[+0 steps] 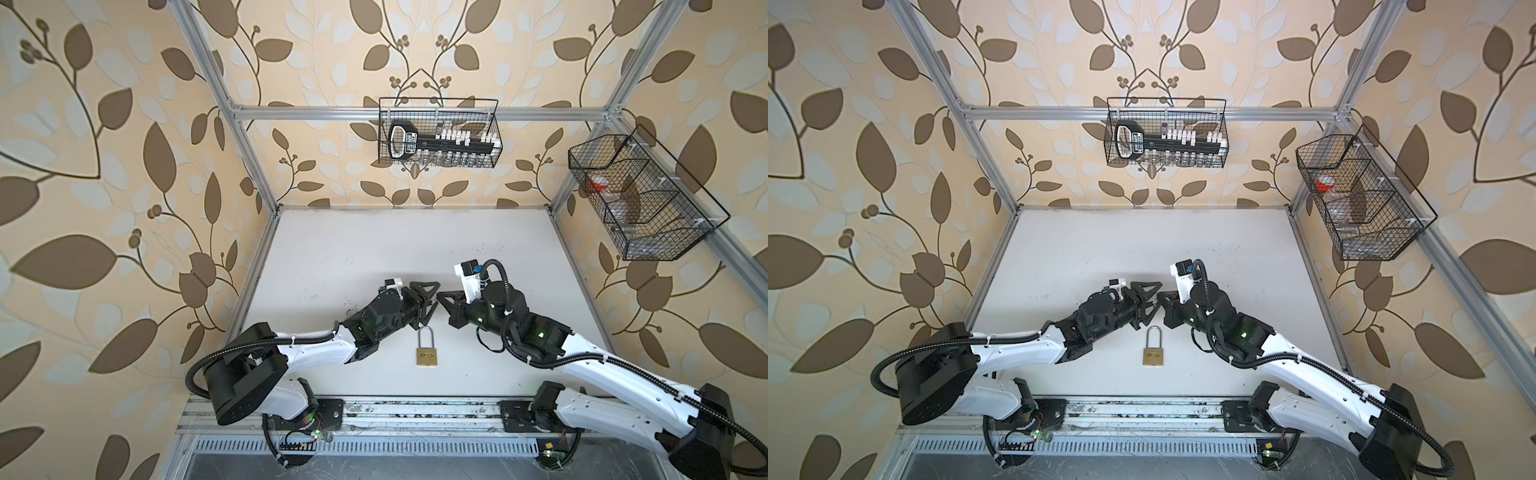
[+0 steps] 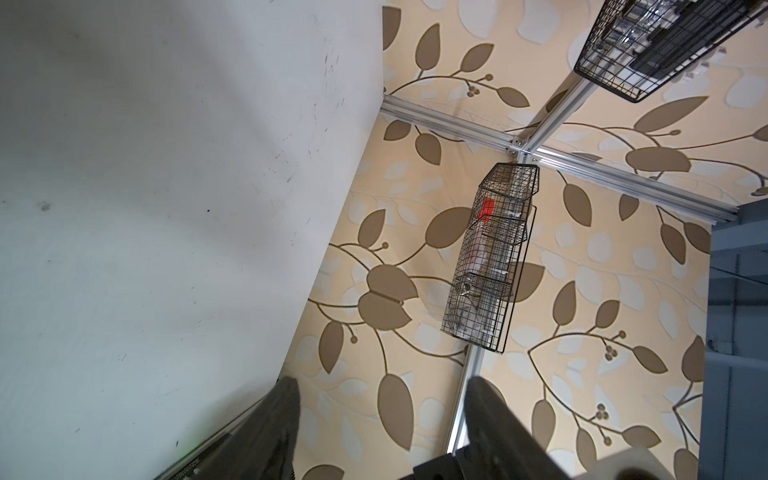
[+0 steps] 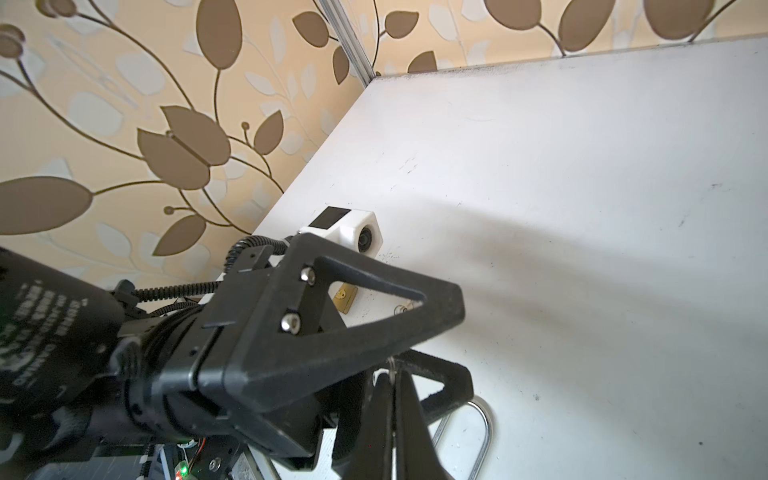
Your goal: Unlock with the key
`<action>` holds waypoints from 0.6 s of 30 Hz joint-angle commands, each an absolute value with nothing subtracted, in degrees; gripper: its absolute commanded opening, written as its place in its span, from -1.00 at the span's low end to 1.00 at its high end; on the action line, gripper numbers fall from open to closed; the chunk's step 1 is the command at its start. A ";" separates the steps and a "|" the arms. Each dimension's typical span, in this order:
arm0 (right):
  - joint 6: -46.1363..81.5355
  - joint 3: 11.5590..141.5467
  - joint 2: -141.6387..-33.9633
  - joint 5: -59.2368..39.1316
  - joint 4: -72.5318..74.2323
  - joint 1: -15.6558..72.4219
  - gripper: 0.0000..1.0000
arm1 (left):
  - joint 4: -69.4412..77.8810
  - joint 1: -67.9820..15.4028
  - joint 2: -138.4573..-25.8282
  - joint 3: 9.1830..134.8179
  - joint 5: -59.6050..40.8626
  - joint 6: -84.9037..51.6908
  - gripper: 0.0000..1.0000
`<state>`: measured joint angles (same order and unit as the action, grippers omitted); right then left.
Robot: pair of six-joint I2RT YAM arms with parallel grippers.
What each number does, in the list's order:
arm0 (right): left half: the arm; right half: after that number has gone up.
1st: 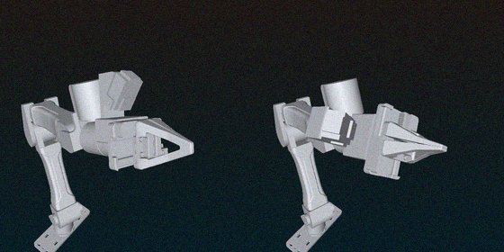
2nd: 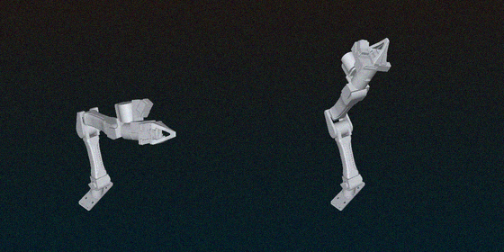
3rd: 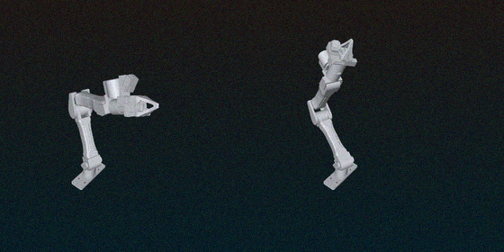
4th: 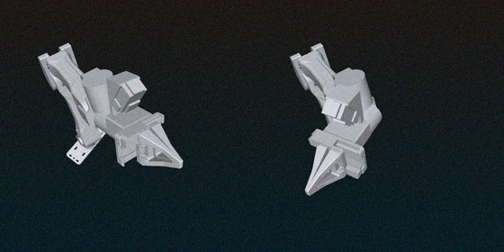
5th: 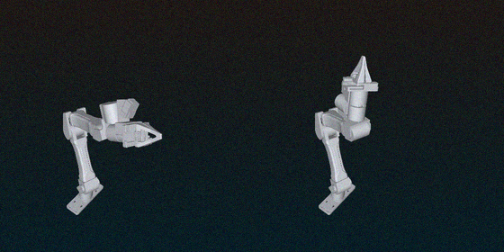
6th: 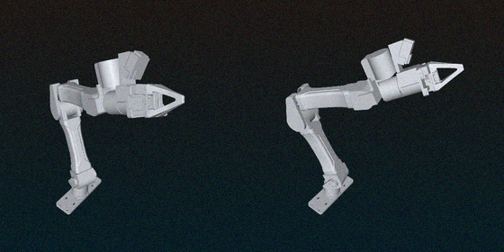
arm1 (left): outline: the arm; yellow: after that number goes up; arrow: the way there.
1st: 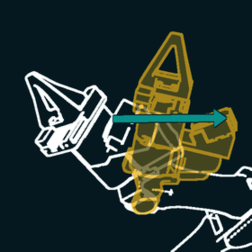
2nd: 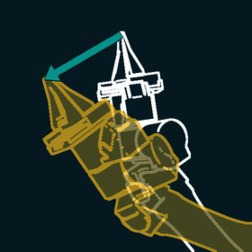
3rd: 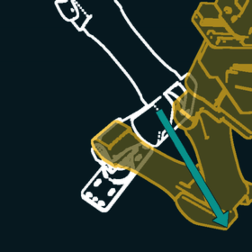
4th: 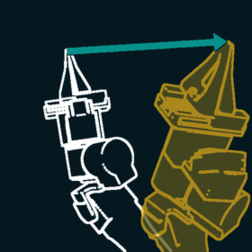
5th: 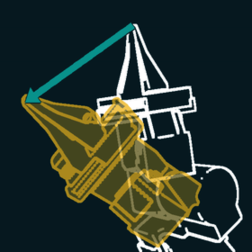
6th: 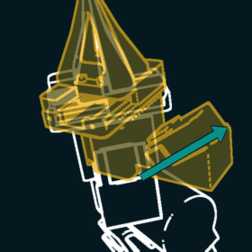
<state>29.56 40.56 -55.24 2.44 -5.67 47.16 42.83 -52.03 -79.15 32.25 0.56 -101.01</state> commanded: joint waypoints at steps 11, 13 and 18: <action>29.79 39.12 -53.62 3.49 -7.56 47.50 -1.00 | 47.76 -51.06 -78.62 31.43 1.93 -101.00 -0.12; 29.87 39.11 -53.53 3.39 -7.60 47.55 -1.00 | 48.12 -50.98 -78.66 31.29 2.02 -100.99 -0.21; 30.01 38.63 -52.85 3.62 -7.56 47.54 -1.00 | 49.11 -50.71 -78.69 30.94 2.19 -100.97 -0.38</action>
<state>29.56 39.68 -53.93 2.63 -7.20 47.20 45.32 -51.42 -79.15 31.51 0.58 -100.88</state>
